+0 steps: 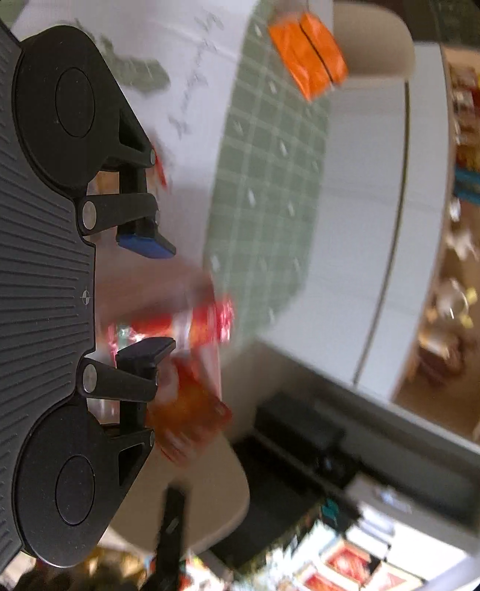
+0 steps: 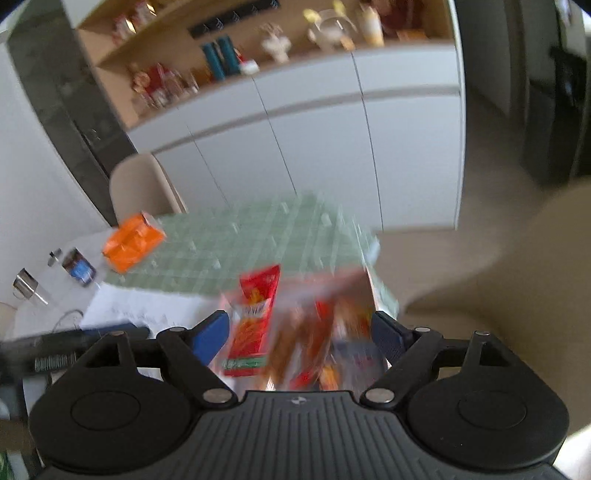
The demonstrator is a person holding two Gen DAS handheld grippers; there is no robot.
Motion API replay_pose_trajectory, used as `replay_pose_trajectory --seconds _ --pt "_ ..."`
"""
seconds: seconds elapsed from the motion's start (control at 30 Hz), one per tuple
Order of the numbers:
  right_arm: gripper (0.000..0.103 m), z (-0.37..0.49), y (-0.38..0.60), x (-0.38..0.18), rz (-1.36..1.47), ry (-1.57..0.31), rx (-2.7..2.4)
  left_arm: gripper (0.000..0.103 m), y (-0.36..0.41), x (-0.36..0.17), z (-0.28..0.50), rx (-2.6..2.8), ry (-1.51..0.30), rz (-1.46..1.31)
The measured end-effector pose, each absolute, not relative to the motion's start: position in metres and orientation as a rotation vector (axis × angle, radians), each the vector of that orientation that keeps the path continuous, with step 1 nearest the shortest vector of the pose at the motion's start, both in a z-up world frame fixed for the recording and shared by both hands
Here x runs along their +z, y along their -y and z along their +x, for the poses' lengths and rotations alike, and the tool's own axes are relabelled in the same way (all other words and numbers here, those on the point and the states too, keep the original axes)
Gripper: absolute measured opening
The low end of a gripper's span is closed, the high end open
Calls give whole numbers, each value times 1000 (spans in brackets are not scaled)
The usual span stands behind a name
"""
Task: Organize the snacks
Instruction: 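Carry both packets over the pink box and open both tools to drop them, then grasp the red-topped wrapped cracker with the left tool while the right tool lifts the brown barcode packet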
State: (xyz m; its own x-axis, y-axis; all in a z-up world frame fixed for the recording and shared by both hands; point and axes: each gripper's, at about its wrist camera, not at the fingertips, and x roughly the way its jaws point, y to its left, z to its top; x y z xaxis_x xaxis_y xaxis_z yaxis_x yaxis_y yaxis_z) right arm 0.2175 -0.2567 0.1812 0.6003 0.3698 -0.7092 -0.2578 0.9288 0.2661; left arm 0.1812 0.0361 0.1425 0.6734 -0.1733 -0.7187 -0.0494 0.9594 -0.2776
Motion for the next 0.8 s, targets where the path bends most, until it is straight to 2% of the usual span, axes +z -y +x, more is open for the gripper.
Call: replay_pose_trajectory --seconds 0.17,0.4,0.5,0.6,0.8 --pt "84 190 276 131 146 -946 376 52 -52 99 195 14 -885 -229" --pt "83 164 263 79 95 -1064 383 51 -26 54 207 -82 -955 -63" --pt "83 162 251 73 57 -1058 377 37 -15 41 198 -139 -1017 15" --pt "83 164 235 72 32 -1044 404 34 -14 37 176 -181 -1034 54" --pt "83 157 191 67 -40 -1031 508 31 -38 28 111 -184 -1044 -104"
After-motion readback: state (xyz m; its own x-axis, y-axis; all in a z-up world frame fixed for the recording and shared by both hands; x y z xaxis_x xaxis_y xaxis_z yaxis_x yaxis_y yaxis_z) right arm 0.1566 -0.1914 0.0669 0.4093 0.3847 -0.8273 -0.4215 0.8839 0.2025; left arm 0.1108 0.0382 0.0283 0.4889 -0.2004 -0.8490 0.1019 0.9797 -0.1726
